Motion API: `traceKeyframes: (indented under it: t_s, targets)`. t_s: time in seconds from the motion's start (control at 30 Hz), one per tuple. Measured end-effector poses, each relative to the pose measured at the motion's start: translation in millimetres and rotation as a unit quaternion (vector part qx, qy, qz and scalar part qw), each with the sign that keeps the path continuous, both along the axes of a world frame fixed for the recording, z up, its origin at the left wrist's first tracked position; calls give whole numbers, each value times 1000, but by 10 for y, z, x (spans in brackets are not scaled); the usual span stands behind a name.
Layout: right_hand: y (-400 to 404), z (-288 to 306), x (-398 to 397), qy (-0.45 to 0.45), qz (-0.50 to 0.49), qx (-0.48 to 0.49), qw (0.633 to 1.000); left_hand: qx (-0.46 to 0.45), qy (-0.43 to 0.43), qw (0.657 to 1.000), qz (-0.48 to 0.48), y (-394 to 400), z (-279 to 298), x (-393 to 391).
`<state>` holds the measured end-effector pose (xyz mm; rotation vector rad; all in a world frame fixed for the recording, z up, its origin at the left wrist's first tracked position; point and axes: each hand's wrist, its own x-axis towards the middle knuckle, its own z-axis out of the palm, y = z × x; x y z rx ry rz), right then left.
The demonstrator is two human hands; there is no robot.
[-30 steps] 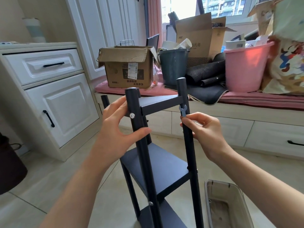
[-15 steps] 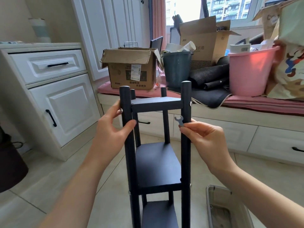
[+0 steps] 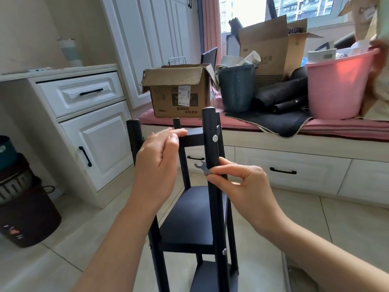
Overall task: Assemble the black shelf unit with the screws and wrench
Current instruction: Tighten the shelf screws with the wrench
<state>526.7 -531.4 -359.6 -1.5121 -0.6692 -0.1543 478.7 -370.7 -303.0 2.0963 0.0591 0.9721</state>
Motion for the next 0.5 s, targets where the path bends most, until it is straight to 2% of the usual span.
traceKeyframes:
  t_s: [0.17,0.3,0.4,0.5]
  targets:
    - [-3,-10,70,47,80,37,995,72,51,995,38,97,41,102]
    - [48,-33,62,52,131,33,989,138,83,983,91,106,33,146]
    - [72,-58,55,38,136,8,990,187,91,967,148,98,11,150]
    - [53,-43,61,26,115,7,993,185,80,966,165,82,9,135]
